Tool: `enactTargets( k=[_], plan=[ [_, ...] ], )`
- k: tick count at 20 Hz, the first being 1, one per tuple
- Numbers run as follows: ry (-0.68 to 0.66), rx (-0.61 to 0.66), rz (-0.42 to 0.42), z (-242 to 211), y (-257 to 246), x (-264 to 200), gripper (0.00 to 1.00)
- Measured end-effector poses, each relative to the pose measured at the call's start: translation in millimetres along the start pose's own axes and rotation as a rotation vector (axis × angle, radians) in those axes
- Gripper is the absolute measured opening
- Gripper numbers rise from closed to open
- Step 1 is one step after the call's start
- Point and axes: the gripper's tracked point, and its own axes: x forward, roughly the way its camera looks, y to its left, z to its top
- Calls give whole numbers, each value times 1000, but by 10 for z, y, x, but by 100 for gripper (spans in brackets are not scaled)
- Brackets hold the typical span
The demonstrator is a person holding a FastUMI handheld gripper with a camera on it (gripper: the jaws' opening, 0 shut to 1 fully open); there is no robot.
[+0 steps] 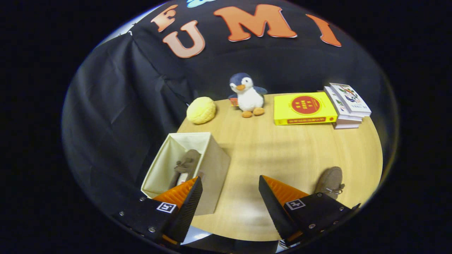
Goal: Open the storage box then place both shoes into the box .Put the left shoe in first, then the right shoe, with the right side of both shoes facing outward in a uniform manner.
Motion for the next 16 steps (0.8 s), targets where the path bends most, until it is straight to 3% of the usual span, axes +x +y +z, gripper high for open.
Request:
enactTargets(
  k=[10,16],
  plan=[
    [81,99,-190,-731,-1556,-179,96],
    [171,101,-257,-1202,-2033,-93,92]
  ],
)
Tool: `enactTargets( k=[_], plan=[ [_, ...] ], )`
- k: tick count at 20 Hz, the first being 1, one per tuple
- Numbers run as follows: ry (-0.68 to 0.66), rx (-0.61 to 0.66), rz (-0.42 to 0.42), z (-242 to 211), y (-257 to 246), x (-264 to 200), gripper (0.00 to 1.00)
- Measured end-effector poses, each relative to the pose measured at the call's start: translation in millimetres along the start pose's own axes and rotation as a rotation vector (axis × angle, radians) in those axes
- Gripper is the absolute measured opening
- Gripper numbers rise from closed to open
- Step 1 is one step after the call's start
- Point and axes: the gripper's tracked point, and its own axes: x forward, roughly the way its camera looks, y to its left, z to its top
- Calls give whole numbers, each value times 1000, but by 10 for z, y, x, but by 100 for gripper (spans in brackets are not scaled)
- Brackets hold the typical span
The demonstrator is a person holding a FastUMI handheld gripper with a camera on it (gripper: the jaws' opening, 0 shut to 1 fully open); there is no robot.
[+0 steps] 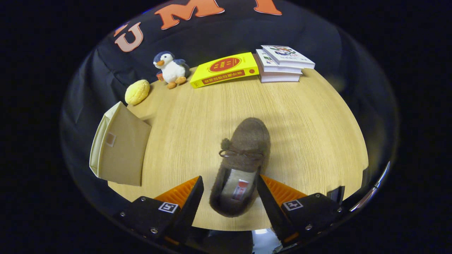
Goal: Open the storage box then place both shoes into the box .Put the left shoe in first, then the right shoe, with the right side of both shoes facing outward in a uniform manner.
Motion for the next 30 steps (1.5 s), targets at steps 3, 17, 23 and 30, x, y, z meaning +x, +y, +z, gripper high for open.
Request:
enactTargets(
  k=[3,17,23,30],
  plan=[
    [16,-21,-35,-62,-170,144,86],
    [-47,94,-128,88,-460,520,10],
    [-71,118,-90,241,-206,183,4],
    [-88,101,27,477,677,-299,4]
  ],
)
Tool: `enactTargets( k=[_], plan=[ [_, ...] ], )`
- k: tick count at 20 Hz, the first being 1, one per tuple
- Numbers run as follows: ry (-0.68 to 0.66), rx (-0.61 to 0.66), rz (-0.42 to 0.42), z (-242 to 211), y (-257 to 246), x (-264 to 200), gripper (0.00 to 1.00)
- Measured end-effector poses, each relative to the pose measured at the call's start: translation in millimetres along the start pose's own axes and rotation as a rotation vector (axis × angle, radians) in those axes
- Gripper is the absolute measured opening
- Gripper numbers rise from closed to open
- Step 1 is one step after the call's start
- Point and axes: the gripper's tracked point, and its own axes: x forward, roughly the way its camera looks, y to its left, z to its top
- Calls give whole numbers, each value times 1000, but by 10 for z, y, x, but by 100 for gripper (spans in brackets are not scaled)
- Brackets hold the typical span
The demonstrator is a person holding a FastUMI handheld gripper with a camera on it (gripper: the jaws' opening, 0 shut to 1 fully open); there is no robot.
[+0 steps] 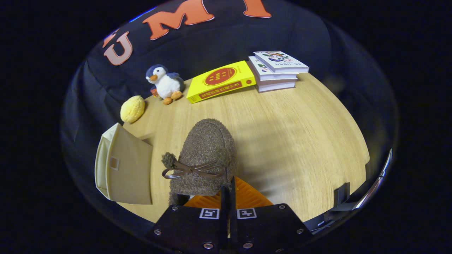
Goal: Open the storage box then place both shoes into the box .Put the left shoe in first, then the right shoe, with the right side of both shoes facing outward in a uniform manner.
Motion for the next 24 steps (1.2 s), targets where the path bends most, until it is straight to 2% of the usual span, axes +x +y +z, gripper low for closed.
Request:
enactTargets(
  k=[14,24],
  plan=[
    [-15,-154,162,323,1982,-525,4],
    [20,-254,205,167,3061,-276,4]
  ],
)
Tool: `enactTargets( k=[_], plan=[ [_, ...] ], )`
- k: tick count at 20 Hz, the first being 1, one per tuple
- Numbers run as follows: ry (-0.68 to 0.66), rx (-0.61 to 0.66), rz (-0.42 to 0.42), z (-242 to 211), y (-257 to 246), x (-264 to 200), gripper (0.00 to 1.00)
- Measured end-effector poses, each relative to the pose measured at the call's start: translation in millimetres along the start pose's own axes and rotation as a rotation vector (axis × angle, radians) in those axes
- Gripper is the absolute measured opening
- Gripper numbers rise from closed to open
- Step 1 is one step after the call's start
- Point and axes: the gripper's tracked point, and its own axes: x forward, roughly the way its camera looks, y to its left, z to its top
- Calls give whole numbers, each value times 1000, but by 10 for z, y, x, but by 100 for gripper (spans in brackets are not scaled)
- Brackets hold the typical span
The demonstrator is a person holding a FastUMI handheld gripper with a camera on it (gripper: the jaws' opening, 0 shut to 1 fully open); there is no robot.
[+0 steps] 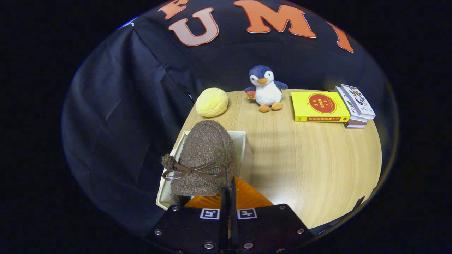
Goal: Open the storage box then place both shoes into the box .Put the left shoe in first, then the right shoe, with the right side of both shoes facing outward in a uniform manner.
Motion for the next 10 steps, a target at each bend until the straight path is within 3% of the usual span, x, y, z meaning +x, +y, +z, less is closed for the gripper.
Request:
enactTargets(
  k=[8,10],
  plan=[
    [85,-33,-56,-218,140,400,7],
    [100,-38,-37,-263,196,396,16]
  ],
)
